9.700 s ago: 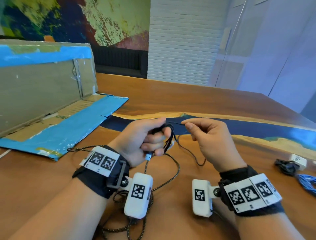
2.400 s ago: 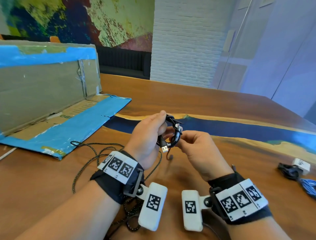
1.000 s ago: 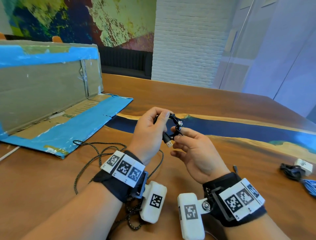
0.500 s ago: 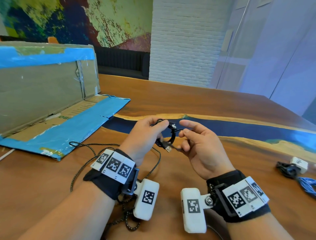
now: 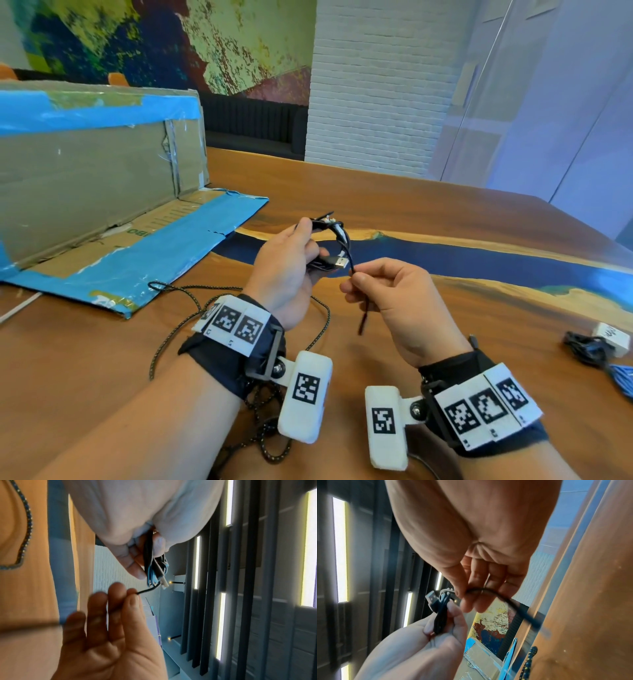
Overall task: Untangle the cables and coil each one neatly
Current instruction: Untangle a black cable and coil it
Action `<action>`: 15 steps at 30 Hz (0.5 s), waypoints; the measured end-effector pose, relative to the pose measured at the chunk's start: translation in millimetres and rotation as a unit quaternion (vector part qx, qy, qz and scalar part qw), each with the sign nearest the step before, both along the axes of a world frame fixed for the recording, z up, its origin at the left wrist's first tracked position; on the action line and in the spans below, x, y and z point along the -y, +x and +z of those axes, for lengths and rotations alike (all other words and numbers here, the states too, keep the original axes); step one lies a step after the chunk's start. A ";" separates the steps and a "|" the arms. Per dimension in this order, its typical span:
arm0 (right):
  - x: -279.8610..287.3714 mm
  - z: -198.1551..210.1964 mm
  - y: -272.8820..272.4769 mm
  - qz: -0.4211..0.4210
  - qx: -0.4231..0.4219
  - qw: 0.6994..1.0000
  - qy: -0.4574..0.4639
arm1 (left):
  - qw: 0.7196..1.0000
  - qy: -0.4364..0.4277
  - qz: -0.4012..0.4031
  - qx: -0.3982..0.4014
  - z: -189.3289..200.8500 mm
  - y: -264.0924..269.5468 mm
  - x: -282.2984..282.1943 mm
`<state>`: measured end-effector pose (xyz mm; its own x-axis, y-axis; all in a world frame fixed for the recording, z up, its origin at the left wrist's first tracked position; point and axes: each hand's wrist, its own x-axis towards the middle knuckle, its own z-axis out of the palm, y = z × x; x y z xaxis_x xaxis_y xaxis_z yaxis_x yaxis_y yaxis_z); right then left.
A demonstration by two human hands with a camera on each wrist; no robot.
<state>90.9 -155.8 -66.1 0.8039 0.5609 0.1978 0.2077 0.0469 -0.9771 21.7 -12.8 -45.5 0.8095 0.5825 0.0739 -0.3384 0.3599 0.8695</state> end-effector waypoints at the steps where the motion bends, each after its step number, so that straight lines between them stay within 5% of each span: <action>1: -0.5 -0.9 0.4 -0.009 0.026 1.000 -0.007 | 1.000 -0.014 -0.013 0.012 0.1 -0.4 3.5; 5: -2.0 -4.5 1.5 -0.045 0.068 0.997 0.006 | 0.995 -0.050 -0.058 0.059 0.5 -2.2 16.2; 15: -12.3 1.3 -19.1 0.003 -0.086 0.974 0.208 | 0.996 0.064 -0.054 0.011 -10.6 0.1 17.1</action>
